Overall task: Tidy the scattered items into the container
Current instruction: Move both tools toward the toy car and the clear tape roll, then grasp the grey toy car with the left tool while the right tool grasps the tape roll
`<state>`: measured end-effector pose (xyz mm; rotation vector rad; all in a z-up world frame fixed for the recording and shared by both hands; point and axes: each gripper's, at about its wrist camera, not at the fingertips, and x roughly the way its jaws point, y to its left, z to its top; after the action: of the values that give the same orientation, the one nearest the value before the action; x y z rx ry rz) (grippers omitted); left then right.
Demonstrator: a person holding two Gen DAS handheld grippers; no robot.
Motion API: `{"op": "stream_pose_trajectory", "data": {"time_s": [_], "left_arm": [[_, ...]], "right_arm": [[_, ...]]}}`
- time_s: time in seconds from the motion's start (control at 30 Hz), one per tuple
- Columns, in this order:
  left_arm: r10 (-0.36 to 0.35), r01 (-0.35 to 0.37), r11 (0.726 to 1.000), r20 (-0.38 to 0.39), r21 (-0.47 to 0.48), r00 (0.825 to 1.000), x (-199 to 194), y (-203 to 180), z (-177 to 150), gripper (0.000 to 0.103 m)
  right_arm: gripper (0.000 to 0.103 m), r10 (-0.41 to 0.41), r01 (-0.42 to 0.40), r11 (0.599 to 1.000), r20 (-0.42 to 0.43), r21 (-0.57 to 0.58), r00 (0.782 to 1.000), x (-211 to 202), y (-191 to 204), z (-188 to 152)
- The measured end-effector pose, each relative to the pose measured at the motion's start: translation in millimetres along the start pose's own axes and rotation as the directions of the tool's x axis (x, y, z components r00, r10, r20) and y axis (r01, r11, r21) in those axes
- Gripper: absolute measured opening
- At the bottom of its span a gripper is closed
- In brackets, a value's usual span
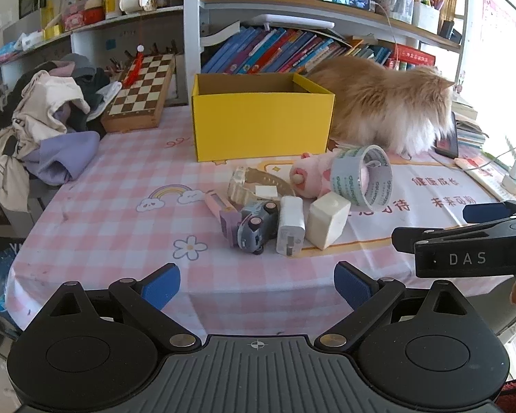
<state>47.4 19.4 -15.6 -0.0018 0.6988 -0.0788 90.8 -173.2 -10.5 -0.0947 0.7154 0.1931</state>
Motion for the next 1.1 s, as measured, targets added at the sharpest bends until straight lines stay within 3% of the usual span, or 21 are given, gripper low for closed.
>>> {"op": "stream_pose_trajectory", "data": {"time_s": [1.1], "left_arm": [[0.010, -0.010, 1.000, -0.037, -0.002, 0.999, 35, 9, 14, 0.095]], "right_arm": [[0.101, 0.023, -0.022, 0.999, -0.040, 0.025, 0.999, 45, -7, 31]]}}
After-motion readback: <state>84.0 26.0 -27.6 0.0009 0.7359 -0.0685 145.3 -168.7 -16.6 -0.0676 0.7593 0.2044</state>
